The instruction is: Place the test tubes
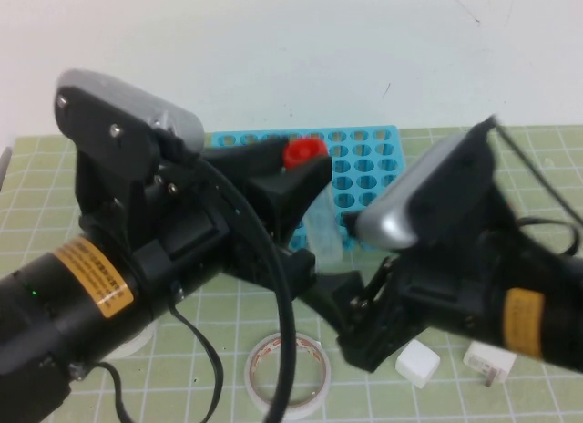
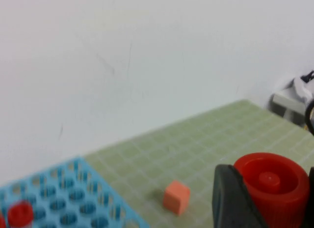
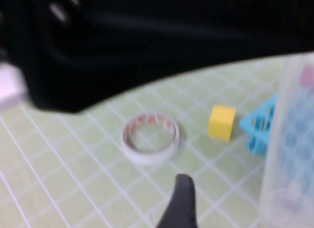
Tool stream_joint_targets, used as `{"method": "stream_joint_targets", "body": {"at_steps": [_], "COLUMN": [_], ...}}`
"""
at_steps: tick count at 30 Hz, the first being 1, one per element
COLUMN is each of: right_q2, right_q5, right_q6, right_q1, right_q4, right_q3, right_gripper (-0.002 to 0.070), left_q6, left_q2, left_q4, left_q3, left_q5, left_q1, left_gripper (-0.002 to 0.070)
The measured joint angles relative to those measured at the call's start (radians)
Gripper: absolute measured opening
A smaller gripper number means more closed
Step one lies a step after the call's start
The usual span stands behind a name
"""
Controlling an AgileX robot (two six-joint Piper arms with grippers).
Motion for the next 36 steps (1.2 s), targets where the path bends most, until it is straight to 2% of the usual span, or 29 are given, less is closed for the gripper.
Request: {"method": "stream_joint_targets", "body": {"at_steps": [7,11,14,19,21,24,27,34,36], "right_q2": [-0.173,-0.276,-0.345,-0.462,-0.505,-0.555,-0.590,-0.612,-0.612], "right_q5": [0.007,0.012,0.014,0.014,0.009,-0.003,-0.029,-0.141,-0.147], "right_q6": [0.000,0.000,-0.004,-0.008,-0.014,-0.017,-0.023,-0.084,-0.109], "right_q1": [0.000,0.000,0.000,0.000,0.000,0.000,0.000,0.000,0.000], "right_q4": [0.000,0.000,0.000,0.000,0.000,0.000,0.000,-0.009,-0.011], "right_q3": [0.000,0.021,0.057,0.148,0.194,0.269,0.334,0.441,0.448], "right_gripper": [0.0627,0.0573,0.0447,0.0105,0.0043,0.0012,0.0004,0.0000,-0.0001], "left_q6": [0.134,0.153,0.153,0.153,0.151,0.128,0.043,-0.262,-0.296], "left_q2": [0.005,0.050,0.108,0.217,0.262,0.338,0.421,0.620,0.666], "left_q4": [0.003,-0.038,-0.051,-0.023,-0.010,0.021,0.091,0.427,0.477], "left_q3": [0.000,0.000,0.000,0.000,-0.006,-0.051,-0.121,-0.310,-0.346], "left_q5": [-0.224,-0.290,-0.320,-0.412,-0.447,-0.447,-0.426,-0.418,-0.424], "left_q1": [0.023,0.082,0.131,0.175,0.193,0.216,0.247,0.359,0.376], "left_gripper": [0.0258,0.0258,0.0258,0.0258,0.0258,0.0258,0.0258,0.0258,0.0258]}}
